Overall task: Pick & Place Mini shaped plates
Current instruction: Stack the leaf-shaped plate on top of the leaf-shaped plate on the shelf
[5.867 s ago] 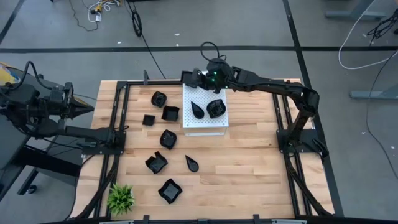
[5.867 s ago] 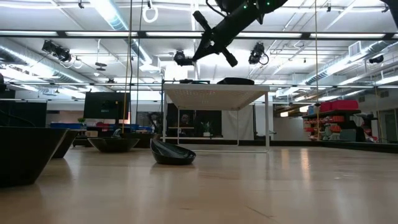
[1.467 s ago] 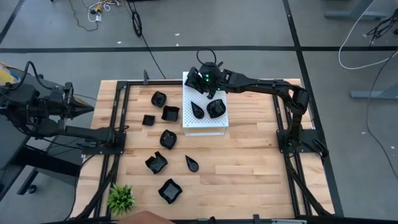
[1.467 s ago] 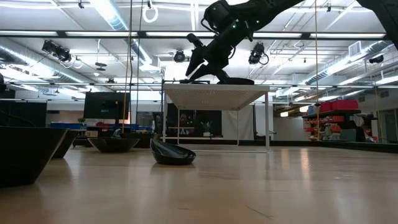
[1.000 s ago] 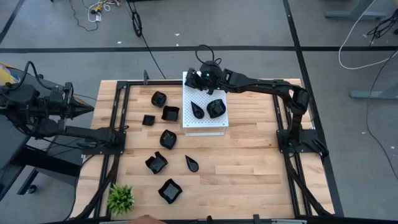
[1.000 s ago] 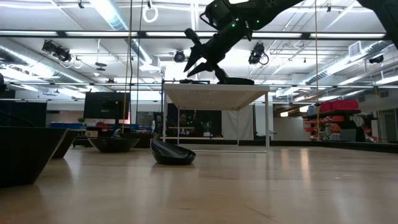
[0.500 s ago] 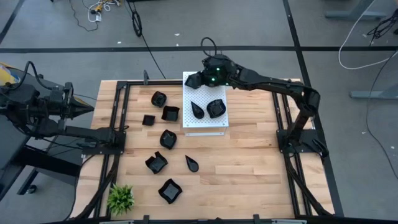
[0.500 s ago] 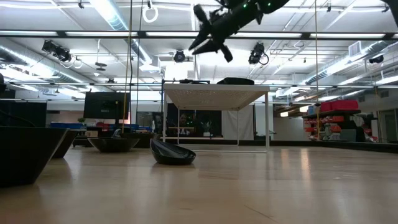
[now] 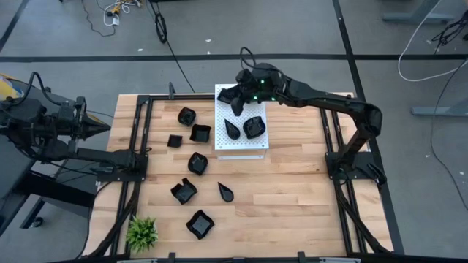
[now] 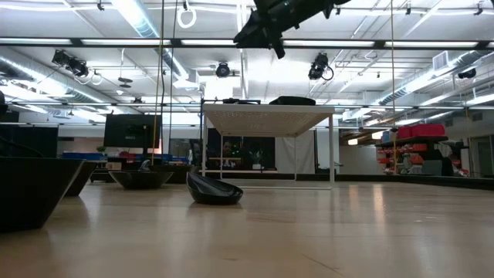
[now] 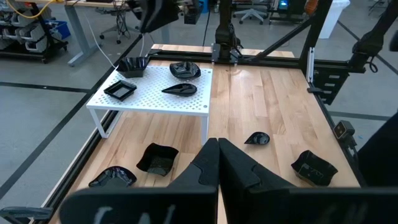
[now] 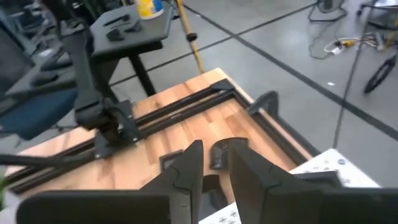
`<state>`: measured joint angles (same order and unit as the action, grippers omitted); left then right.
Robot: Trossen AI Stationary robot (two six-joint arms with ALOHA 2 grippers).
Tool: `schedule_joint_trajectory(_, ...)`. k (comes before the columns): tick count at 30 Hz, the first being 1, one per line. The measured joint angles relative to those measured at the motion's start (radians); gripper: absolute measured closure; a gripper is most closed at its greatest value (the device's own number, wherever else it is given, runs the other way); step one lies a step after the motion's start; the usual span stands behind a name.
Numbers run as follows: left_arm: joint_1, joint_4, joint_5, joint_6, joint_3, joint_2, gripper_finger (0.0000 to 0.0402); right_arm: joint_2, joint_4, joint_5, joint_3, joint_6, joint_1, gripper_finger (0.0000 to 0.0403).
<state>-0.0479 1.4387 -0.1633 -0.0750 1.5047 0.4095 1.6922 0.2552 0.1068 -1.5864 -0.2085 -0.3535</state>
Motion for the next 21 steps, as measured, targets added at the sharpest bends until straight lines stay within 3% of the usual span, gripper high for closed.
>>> schedule_joint_trajectory(21, 0.000, 0.000, 0.000, 0.000, 0.000, 0.000, 0.0399, -0.060, 0.091, 0.016, 0.000, 0.046, 0.280, 0.0323)
